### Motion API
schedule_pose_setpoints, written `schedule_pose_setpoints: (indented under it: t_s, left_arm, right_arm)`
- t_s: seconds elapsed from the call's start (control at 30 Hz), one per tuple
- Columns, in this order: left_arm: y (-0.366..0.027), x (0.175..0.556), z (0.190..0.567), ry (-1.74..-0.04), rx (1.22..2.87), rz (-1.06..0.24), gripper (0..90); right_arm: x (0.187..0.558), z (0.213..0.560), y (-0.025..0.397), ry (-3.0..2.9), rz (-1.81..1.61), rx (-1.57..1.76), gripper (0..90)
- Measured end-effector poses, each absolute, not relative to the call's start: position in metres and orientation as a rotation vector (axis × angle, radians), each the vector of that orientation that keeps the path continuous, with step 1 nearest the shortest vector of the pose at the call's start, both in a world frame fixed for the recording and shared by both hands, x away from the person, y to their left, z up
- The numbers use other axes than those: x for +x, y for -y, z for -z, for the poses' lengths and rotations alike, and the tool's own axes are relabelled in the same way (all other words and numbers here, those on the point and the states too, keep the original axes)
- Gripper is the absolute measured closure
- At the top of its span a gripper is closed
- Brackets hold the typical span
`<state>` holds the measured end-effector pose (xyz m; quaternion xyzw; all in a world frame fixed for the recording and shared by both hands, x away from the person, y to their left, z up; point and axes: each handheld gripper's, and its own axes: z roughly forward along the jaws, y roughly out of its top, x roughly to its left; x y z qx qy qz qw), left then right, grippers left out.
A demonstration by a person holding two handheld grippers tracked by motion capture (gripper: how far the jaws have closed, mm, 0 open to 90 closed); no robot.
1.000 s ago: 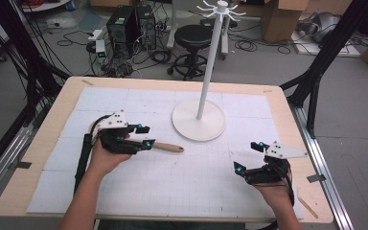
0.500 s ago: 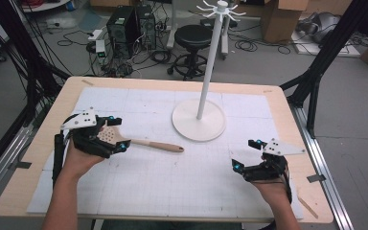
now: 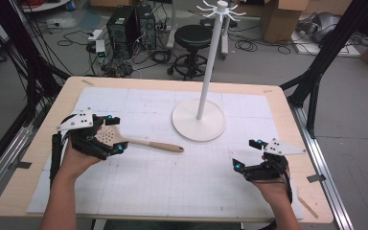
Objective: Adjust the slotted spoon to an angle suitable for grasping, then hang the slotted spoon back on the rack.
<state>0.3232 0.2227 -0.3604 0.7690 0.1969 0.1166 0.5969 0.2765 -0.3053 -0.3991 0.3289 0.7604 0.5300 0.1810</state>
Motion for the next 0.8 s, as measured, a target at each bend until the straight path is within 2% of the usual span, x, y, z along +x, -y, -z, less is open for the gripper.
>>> schedule_pose_setpoints:
  t_s: [0.63,0.8]
  left_arm:
    - [-0.218,0.337,0.365,-0.481,1.797,-0.264,6.8]
    - [-0.200,0.353,0.373,-0.487,1.875,-0.240,6.8]
  right_arm:
    - [0.272,0.398,0.306,-2.154,-1.481,0.927,0.2]
    - [0.270,0.398,0.305,-2.156,-1.476,0.915,0.2]
